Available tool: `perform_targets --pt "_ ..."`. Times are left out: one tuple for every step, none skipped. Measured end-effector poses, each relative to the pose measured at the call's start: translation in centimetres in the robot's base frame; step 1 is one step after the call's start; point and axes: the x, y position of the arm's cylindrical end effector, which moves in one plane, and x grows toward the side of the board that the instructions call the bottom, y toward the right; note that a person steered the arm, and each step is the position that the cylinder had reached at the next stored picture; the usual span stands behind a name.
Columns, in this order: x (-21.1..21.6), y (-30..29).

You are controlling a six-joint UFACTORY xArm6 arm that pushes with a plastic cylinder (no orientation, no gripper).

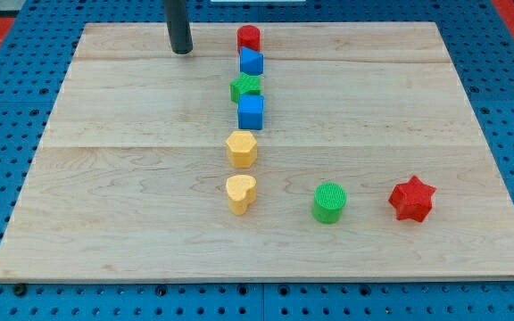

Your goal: Move the red circle towards the top right

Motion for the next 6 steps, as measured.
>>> perform_targets --pt "0.3 1.3" --pt "0.4 2.1" --pt "-1.4 4.6" --pt "-2.6 9.6" --pt "-1.5 18.4" --pt "0.5 22.9"
